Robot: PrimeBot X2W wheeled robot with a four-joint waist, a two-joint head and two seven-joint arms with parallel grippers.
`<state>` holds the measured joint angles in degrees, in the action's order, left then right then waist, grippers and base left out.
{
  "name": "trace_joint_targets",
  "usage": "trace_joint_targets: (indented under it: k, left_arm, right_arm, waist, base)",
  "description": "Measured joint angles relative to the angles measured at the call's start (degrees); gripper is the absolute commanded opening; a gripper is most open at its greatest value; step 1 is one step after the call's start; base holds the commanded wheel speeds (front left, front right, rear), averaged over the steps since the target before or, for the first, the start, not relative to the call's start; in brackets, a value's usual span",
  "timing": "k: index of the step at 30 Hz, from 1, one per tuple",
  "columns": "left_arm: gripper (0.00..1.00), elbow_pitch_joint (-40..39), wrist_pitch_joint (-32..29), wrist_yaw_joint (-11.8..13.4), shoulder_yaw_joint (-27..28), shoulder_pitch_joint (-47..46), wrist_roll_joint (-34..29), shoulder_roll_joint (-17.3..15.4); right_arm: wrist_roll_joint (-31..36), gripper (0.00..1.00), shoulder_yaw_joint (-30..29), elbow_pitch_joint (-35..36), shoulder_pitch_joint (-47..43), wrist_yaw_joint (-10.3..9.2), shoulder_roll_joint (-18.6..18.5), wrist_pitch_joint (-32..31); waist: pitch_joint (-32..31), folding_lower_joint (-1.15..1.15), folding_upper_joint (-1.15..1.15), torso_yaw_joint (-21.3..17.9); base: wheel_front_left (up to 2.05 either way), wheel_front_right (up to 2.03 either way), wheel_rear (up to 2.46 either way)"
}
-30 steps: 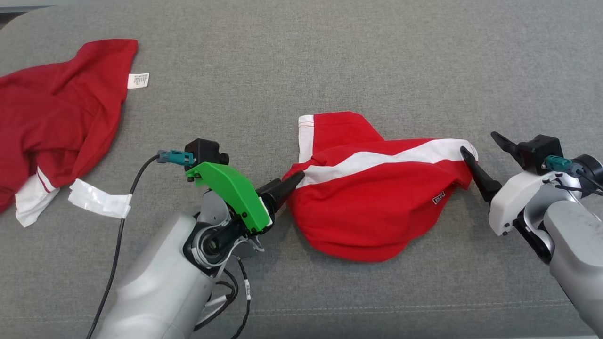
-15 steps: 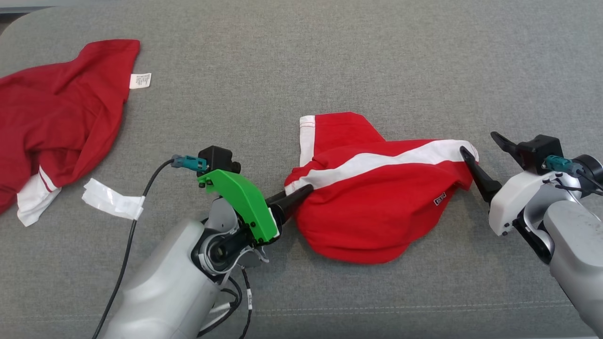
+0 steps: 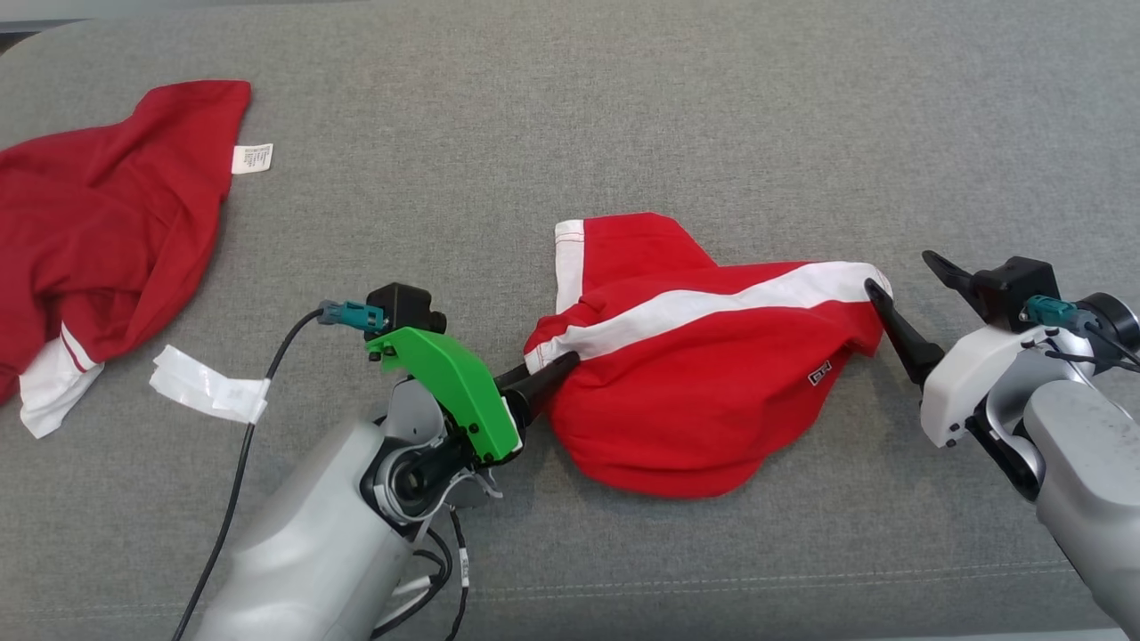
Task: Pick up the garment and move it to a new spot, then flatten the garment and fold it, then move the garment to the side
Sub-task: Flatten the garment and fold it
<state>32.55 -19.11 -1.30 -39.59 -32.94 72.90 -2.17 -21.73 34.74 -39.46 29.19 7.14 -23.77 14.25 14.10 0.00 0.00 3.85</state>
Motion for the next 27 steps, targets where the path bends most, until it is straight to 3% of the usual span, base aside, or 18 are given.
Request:
trace_joint_targets:
  k: [3, 4, 5, 6, 7, 8, 15, 20, 27]
  left_arm:
    - [0.99, 0.16, 0.01, 0.00, 0.20, -0.13, -0.01, 0.00]
    - [0.71, 0.23, 0.07, 0.00, 0.20, -0.18, -0.01, 0.00]
    - [0.49, 0.29, 0.07, 0.00, 0.19, -0.23, -0.01, 0.00]
    - [0.42, 0.31, 0.08, 0.00, 0.18, -0.28, -0.01, 0.00]
    - [0.04, 0.31, 0.10, -0.01, 0.14, -0.32, -0.02, 0.01]
    - [0.00, 0.31, 0.56, -0.02, -0.03, -0.41, -0.15, 0.01]
    - [0.00, -0.31, 1.60, -1.23, -1.41, -0.95, -2.10, 0.02]
    - [0.00, -1.81, 1.78, -1.81, -2.36, -1.12, -2.66, 0.02]
    - [0.00, -3.59, 1.78, -2.76, -3.97, -1.66, -3.09, 0.02]
  right_arm:
    - [-0.03, 1.00, -0.01, -0.02, 0.00, 0.00, -0.03, 0.00]
    - [-0.03, 1.00, -0.01, -0.02, 0.00, 0.00, -0.02, 0.00]
    - [-0.03, 1.00, -0.01, -0.02, 0.00, 0.00, -0.02, 0.00]
    - [-0.03, 1.00, 0.00, -0.02, 0.00, 0.00, -0.02, 0.01]
    - [-0.03, 1.00, 0.00, -0.02, 0.00, 0.00, -0.01, 0.00]
    - [-0.04, 1.00, 0.00, -0.02, 0.00, 0.00, -0.01, 0.00]
    - [-0.99, 1.00, 0.13, -0.20, -0.01, 0.00, -0.10, 0.01]
    - [-4.07, 1.00, 1.71, -2.13, -0.11, 0.00, -1.23, -0.35]
    - [-11.72, 1.00, 5.06, -2.45, -0.39, 0.00, 0.03, -5.80]
  waist:
    - [-0.13, 0.00, 0.00, -0.18]
    - [-0.16, 0.00, 0.00, -0.22]
    - [-0.18, 0.00, 0.00, -0.25]
    - [-0.20, 0.00, 0.00, -0.28]
    - [-0.21, 0.00, 0.00, -0.30]
    - [-0.20, 0.00, 0.00, -0.31]
    - [-0.13, 0.00, 0.00, -0.11]
    - [0.04, 0.00, 0.00, 0.81]
    - [0.48, 0.00, 0.00, 2.77]
  base:
    - [0.00, 0.00, 0.00]
    - [0.00, 0.00, 0.00]
    - [0.00, 0.00, 0.00]
    - [0.00, 0.00, 0.00]
    - [0.00, 0.00, 0.00]
    - [0.00, 0.00, 0.00]
    - [0.00, 0.00, 0.00]
    - [0.00, 0.00, 0.00]
    - [0.00, 0.00, 0.00]
